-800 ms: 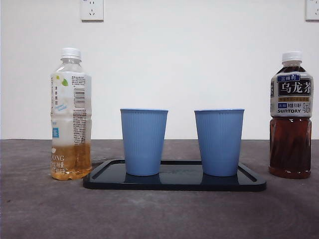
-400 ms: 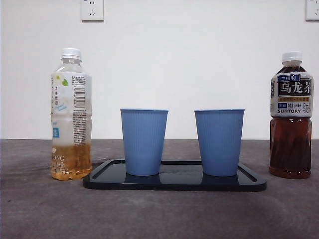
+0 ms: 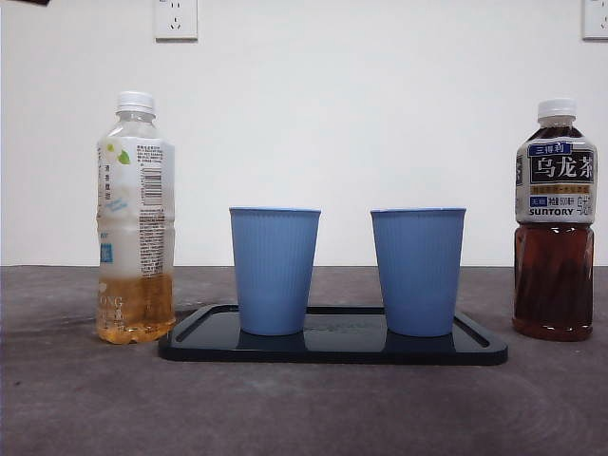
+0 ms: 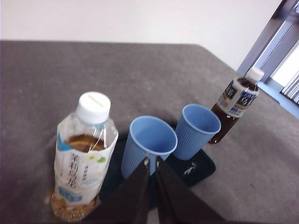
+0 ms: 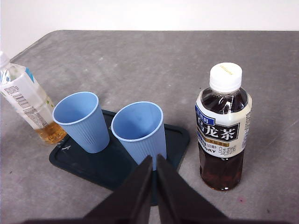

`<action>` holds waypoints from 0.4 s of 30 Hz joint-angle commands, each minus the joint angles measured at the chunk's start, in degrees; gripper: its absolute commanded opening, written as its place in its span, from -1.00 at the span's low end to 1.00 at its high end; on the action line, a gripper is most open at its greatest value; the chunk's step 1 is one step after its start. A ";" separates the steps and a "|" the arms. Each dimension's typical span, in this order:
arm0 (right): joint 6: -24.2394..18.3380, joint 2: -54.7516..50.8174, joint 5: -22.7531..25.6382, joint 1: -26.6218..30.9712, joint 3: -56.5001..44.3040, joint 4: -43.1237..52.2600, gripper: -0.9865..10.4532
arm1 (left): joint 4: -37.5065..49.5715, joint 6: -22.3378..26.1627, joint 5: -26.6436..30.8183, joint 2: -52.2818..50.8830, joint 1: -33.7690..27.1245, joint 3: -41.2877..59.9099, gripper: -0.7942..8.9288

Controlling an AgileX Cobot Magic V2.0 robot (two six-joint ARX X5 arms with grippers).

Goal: Pour the drink into the cup

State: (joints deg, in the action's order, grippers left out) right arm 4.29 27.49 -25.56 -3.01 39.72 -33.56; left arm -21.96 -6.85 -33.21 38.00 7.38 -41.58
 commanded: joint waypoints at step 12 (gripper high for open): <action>-0.17 0.15 0.09 -0.24 0.74 0.52 -0.01 | -0.79 3.19 -0.37 1.36 0.20 -0.72 0.01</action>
State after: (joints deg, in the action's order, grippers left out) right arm 3.88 27.46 -25.50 -3.01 39.72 -33.56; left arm -23.09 -4.82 -33.23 39.00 7.40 -41.58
